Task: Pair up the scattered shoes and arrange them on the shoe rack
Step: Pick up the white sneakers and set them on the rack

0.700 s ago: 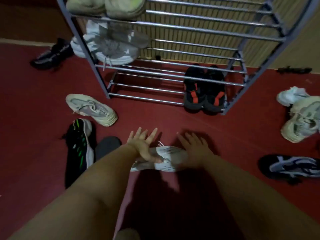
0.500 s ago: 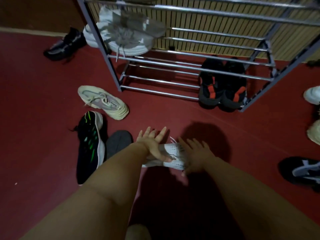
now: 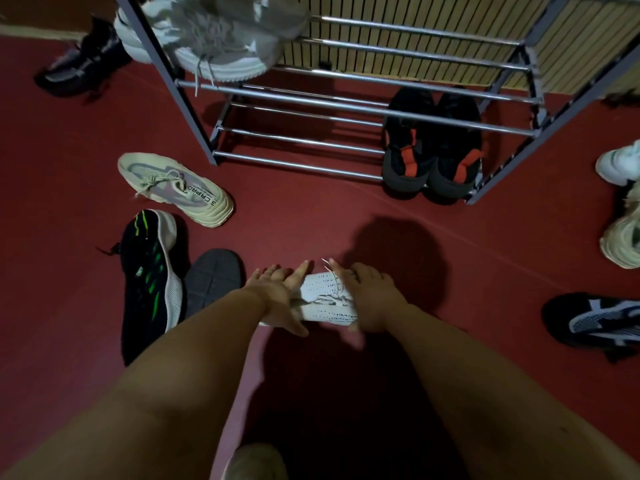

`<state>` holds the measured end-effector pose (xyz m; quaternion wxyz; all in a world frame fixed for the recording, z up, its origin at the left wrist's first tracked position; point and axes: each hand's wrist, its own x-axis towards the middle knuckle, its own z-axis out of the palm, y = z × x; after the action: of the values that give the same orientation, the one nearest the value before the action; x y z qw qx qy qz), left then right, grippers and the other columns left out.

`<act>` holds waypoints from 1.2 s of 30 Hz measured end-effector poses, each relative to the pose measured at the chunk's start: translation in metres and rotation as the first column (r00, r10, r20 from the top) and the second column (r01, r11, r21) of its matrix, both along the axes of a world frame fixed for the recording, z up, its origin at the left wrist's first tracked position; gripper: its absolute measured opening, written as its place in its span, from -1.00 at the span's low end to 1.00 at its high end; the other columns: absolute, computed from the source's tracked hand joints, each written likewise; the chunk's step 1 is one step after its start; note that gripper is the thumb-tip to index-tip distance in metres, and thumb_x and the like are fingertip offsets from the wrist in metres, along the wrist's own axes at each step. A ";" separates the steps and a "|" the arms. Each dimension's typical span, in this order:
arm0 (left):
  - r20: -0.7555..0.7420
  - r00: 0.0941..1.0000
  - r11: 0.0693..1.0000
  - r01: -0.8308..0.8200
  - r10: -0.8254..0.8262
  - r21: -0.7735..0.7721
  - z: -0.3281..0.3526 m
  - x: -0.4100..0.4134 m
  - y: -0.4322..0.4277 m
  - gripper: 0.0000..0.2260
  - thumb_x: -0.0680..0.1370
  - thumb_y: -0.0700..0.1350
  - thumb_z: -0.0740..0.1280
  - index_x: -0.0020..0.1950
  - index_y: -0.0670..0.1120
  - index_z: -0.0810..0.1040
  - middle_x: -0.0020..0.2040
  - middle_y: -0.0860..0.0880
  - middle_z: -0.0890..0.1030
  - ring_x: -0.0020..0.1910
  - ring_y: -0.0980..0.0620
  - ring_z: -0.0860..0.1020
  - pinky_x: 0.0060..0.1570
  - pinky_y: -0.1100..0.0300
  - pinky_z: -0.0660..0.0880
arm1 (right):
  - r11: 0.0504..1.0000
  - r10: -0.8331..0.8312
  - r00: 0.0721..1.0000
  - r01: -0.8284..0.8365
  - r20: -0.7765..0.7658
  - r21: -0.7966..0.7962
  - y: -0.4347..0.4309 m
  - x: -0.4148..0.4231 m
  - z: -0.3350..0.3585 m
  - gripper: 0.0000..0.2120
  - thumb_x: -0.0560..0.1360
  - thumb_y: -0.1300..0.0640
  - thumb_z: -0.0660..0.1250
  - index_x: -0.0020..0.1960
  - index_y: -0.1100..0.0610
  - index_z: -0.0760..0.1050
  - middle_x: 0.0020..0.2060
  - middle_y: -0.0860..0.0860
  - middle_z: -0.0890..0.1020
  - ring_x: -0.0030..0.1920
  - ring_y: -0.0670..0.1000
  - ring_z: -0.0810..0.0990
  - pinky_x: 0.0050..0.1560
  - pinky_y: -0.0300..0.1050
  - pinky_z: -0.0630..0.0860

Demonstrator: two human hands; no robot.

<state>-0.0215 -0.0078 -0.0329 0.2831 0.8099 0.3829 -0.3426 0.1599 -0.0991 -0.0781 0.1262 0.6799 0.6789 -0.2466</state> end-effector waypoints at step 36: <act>0.735 0.472 0.801 0.093 0.487 -0.591 0.155 0.246 -0.100 -0.25 0.53 -0.24 0.34 0.53 0.21 0.01 0.48 0.15 0.29 0.37 0.23 0.36 0.41 0.13 0.30 | 0.431 -0.389 -0.155 0.841 -0.908 -0.328 -0.157 0.212 0.192 -0.69 0.60 0.07 0.19 0.26 -0.27 0.35 -0.07 -0.12 0.69 -0.10 0.02 0.58 -0.30 -0.17 0.58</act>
<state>0.2250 -0.1083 0.1224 0.6967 0.6958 0.1670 0.0511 0.3723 -0.2563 0.1143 -0.5684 0.6410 0.2045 -0.4735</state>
